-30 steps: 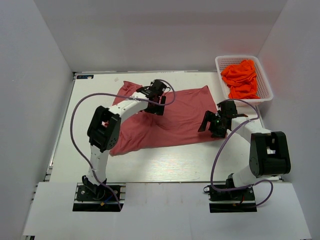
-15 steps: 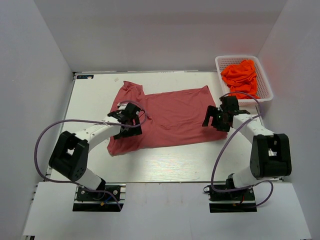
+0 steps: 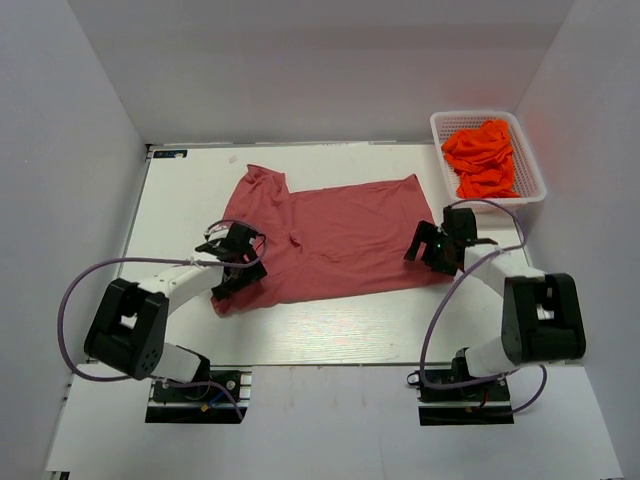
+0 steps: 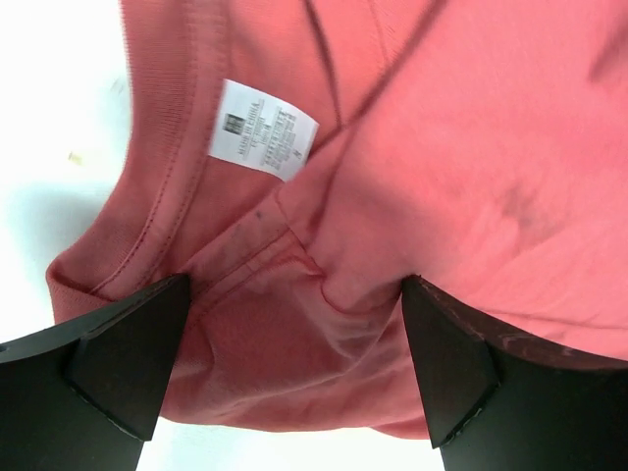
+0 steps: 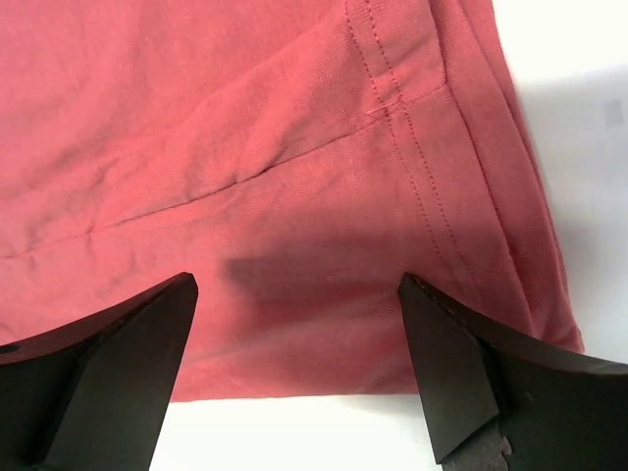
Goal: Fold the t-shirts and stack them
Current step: Fold the flattened tshirt in 1/3 of the way
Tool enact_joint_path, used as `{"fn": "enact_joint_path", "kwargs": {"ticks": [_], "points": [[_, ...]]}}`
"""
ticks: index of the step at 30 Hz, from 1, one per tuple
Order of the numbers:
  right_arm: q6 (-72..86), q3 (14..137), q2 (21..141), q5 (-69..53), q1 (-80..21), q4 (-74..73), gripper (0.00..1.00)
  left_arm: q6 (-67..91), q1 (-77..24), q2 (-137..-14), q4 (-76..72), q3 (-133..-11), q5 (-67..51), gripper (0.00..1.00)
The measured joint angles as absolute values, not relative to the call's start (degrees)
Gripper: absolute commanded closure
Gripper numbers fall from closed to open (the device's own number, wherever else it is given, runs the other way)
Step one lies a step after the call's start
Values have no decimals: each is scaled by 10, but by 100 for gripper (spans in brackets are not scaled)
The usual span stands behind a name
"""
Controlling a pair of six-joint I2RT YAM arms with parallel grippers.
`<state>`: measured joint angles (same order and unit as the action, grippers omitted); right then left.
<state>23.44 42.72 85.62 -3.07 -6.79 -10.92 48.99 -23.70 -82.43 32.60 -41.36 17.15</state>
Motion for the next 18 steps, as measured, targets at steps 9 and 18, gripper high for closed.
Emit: {"fn": "enact_joint_path", "kwargs": {"ticks": [9, 18], "points": [[273, 291, 669, -41, -73, -147, 10, 578, -232, -714, 495, -380, 77, 0], [230, 400, 603, -23, -82, -316, 10, 582, -233, -721, 656, -594, 124, 0]]}}
